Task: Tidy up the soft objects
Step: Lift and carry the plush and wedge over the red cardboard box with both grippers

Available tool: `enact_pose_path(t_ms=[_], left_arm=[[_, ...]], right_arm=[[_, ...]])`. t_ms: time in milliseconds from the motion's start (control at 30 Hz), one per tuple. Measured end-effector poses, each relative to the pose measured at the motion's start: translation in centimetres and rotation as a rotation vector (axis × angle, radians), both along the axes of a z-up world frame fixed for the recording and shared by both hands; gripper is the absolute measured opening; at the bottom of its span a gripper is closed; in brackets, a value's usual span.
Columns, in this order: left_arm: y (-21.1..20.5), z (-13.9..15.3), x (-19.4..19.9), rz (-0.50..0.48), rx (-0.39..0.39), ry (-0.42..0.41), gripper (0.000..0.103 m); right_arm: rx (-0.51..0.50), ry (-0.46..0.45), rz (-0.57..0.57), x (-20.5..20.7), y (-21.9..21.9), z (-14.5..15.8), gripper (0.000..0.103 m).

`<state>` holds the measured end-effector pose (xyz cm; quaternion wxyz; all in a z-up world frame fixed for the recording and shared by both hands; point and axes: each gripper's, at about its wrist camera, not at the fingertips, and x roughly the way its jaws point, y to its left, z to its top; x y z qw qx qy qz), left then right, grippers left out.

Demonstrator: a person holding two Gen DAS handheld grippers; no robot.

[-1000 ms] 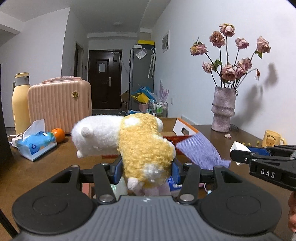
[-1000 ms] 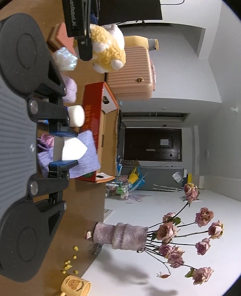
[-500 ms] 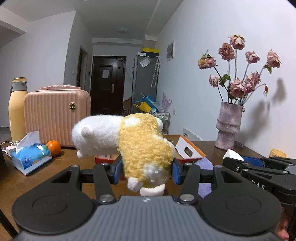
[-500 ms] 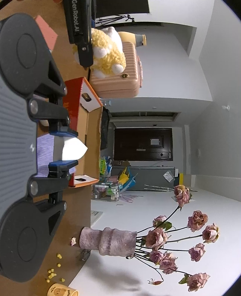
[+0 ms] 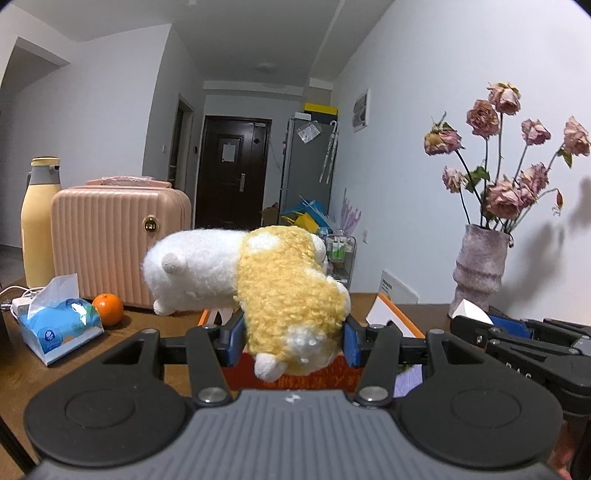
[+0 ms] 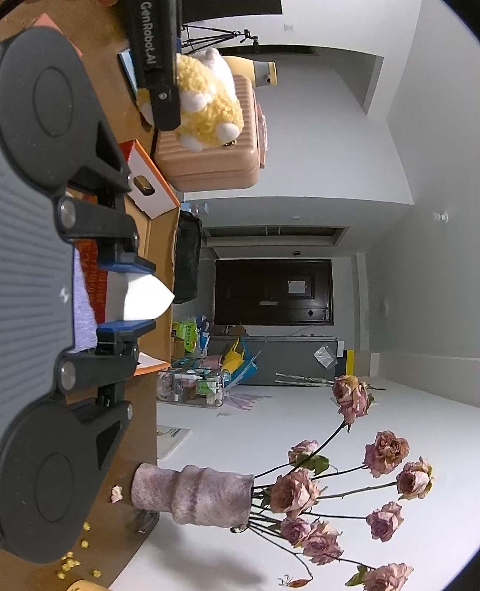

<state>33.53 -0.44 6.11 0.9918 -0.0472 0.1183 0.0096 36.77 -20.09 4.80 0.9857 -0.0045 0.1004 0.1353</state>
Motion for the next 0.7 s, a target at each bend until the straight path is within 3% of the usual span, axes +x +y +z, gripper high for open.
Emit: enact_pose_path(t_ms=[700], left_arm=[[-0.6, 1.2, 5.6, 0.084, -0.011, -0.022, 0.051]], right_arm=[[-0.008, -0.010, 0.017, 6.4, -1.3, 0.9, 0.024]])
